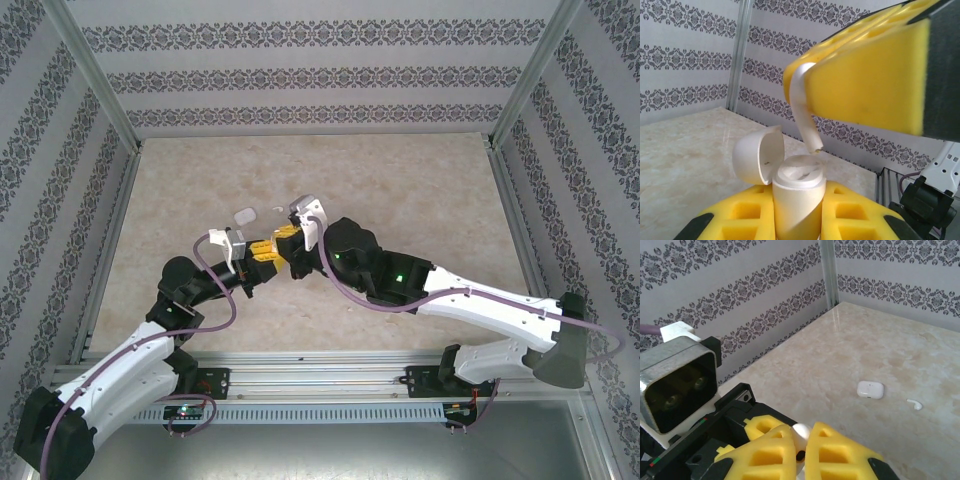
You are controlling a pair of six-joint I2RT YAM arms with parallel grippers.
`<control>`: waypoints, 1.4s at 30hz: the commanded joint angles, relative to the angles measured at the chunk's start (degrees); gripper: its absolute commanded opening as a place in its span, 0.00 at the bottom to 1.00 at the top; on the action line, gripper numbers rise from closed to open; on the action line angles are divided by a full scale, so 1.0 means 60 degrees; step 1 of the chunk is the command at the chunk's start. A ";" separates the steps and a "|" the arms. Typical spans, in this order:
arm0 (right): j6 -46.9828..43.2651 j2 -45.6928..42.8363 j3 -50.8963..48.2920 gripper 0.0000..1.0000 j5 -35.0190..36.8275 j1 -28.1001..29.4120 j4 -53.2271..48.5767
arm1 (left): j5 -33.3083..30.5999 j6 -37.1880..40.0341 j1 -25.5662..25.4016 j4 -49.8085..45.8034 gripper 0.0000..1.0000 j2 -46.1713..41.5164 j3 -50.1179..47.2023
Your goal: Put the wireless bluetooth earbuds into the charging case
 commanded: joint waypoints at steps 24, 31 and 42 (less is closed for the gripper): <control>-0.0118 -0.0224 -0.0354 0.05 -0.0006 -0.0120 -0.0390 | -0.0353 -0.0270 -0.0125 0.0540 0.00 -0.0126 0.0275; -0.0480 -0.0139 -0.0286 0.06 -0.0163 -0.0018 -0.0701 | -0.0499 -0.0249 -0.0123 0.0460 0.00 -0.0120 0.0290; -0.0919 -0.0051 -0.0403 0.07 -0.0389 0.0172 -0.0527 | -0.0662 -0.0285 -0.0120 0.0401 0.00 -0.0125 0.0341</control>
